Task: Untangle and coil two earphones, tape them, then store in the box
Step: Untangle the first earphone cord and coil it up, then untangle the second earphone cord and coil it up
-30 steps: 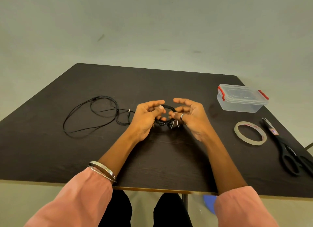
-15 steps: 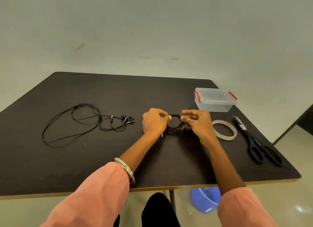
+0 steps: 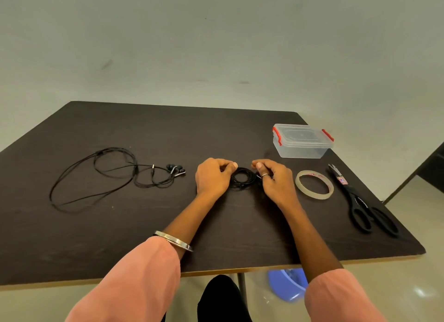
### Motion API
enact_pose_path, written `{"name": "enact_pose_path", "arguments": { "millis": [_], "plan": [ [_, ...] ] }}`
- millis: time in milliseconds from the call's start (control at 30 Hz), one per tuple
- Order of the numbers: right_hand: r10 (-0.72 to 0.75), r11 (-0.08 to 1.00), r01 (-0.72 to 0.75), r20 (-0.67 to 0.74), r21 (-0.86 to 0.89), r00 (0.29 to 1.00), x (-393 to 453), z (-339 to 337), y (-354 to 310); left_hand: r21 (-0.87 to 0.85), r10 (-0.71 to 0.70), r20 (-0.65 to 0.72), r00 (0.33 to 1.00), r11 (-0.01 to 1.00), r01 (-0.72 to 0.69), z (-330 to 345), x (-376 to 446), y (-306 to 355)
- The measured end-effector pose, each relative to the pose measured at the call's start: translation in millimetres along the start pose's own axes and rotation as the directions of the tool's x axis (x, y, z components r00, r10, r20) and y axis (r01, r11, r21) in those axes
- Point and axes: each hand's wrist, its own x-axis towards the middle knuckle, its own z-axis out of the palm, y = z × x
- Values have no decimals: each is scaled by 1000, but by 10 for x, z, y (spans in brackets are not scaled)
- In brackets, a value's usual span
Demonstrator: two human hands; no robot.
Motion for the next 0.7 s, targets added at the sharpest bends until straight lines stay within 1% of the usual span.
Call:
{"name": "enact_pose_path", "arguments": {
  "millis": [167, 233, 333, 400, 467, 533, 600, 633, 700],
  "plan": [
    [33, 999, -32, -52, 13, 998, -3, 20, 34, -78, -6, 4, 1000, 997, 6, -27, 2, -50],
    [16, 1000, -14, -89, 22, 996, -10, 18, 36, -106, 8, 4, 1000, 994, -8, -53, -13, -58],
    [-84, 996, 83, -198, -14, 976, -50, 6, 8, -132, 25, 8, 1000, 991, -24, -122, -54, -59],
    [-197, 980, 183, -284, -74, 938, -91, 16, -41, -176, 44, -21, 999, 983, -47, -191, -97, -85],
    [-308, 951, 281, -332, -129, 891, -144, 51, -132, -205, 109, -75, 991, 971, -122, -319, -167, -130],
    [-407, 913, 372, -324, -168, 854, -180, 130, -250, -174, 202, -142, 969, 959, -225, -513, -205, -200],
    [-476, 879, 441, -266, -183, 838, -213, 270, -392, -102, 270, -217, 938, 949, -297, -761, -204, -292],
    [-502, 864, 472, -220, -178, 836, -236, 372, -482, -42, 288, -241, 927, 951, -306, -900, -198, -362],
    [-530, 842, 510, -93, -176, 843, -254, 584, -628, 123, 307, -230, 924, 951, -285, -1131, -141, -512]
  ]
}}
